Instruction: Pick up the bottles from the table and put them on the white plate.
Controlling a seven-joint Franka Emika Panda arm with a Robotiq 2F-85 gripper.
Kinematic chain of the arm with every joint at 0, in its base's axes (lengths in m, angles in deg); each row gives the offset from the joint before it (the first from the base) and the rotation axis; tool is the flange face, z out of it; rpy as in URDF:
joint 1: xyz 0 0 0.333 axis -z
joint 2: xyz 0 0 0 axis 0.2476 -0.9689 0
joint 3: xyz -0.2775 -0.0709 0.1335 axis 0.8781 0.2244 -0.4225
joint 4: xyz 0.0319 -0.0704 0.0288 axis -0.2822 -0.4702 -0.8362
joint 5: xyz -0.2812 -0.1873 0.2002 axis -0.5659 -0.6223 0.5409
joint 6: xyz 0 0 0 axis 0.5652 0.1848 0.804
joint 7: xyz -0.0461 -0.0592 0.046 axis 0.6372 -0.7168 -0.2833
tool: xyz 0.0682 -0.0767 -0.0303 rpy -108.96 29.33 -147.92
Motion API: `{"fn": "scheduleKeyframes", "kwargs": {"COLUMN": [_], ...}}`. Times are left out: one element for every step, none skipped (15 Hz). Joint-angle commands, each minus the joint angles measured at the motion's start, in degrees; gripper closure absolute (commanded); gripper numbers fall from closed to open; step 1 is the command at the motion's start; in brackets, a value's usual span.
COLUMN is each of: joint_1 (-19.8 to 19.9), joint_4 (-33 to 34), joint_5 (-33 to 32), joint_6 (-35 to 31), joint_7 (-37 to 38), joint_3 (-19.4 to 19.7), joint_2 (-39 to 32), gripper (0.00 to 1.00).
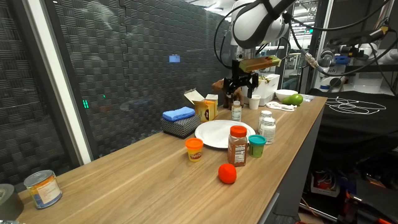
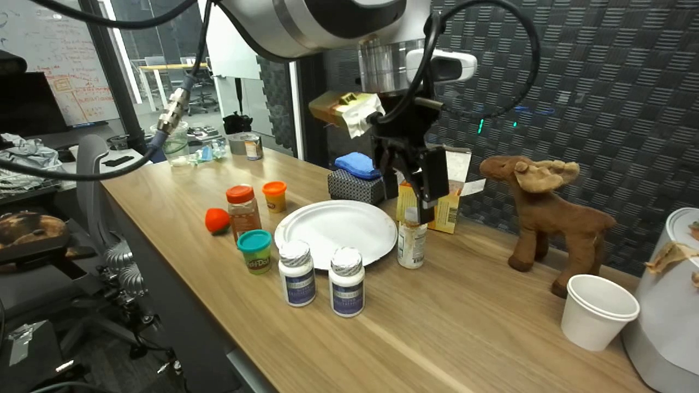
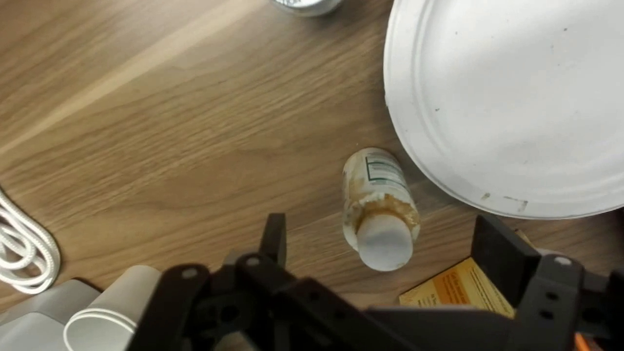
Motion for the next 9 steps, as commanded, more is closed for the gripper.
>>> {"fn": "scheduleKeyframes", "kwargs": {"joint_1": [-1.2, -1.1, -1.2, -1.2, -1.2, -1.2, -1.1, -1.1, -1.0], "joint_4": [5.1, 5.6, 6.0, 6.5, 6.8, 7.1, 7.3, 7.4, 7.5], "joint_5": [1.4, 1.6, 1.6, 1.6, 1.7, 1.7, 1.8, 1.9, 2.2], "joint_6": [3.0, 3.3, 3.6, 3.9, 4.3, 4.6, 4.8, 5.3, 5.7], "joint_7": [-0.2, -0.3, -0.1, 0.1, 0.1, 0.0, -0.1, -0.2, -0.4], "joint_3": [1.4, 1.4, 1.5, 1.6, 1.6, 1.6, 1.6, 1.7, 1.6], "joint_2": [-2.8, -3.2, -3.6, -4.0, -4.2, -4.5, -4.7, -4.9, -4.9], "gripper": [0.34, 0.42, 0.51, 0.58, 0.65, 0.73, 0.80, 0.89, 0.89]}}
